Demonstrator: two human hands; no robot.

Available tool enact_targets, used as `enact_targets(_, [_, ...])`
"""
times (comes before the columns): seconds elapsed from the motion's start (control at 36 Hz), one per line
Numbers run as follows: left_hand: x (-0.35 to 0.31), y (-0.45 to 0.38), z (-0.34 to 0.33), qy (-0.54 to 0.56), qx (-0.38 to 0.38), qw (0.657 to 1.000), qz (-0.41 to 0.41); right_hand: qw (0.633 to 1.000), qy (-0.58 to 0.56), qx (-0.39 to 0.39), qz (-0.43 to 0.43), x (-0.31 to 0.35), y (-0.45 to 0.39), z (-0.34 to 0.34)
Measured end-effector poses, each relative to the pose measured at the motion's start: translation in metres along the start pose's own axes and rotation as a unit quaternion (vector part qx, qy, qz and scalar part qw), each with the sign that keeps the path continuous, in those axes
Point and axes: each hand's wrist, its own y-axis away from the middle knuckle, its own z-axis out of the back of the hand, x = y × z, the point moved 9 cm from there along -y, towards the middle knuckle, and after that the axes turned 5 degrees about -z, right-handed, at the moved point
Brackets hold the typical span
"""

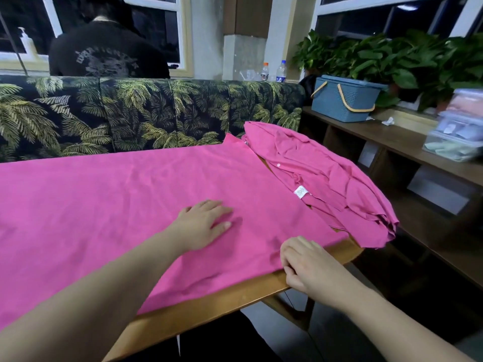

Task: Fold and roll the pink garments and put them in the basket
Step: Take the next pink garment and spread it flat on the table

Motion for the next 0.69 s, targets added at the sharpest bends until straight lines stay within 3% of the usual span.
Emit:
enact_targets(0.19, [0.001, -0.039, -0.033, -0.018, 0.094, 0.994, 0.045, 1.000, -0.005, -0.010, 0.006, 0.001, 0.004, 0.005])
enact_targets(0.39, [0.003, -0.041, -0.040, -0.053, 0.094, 0.993, 0.055, 0.999, 0.020, -0.023, 0.036, 0.004, 0.008, 0.014])
enact_targets(0.5, [0.001, -0.039, -0.039, -0.055, 0.091, 0.993, 0.053, 0.999, 0.007, 0.015, 0.034, 0.001, 0.011, 0.007])
enact_targets(0.64, [-0.007, -0.032, -0.037, -0.068, 0.083, 0.993, 0.053, 0.993, -0.096, 0.047, -0.049, -0.012, 0.022, 0.011])
enact_targets(0.69, [-0.021, -0.026, -0.038, -0.072, 0.089, 0.993, 0.031, 0.983, -0.110, 0.095, -0.110, -0.020, 0.021, 0.007])
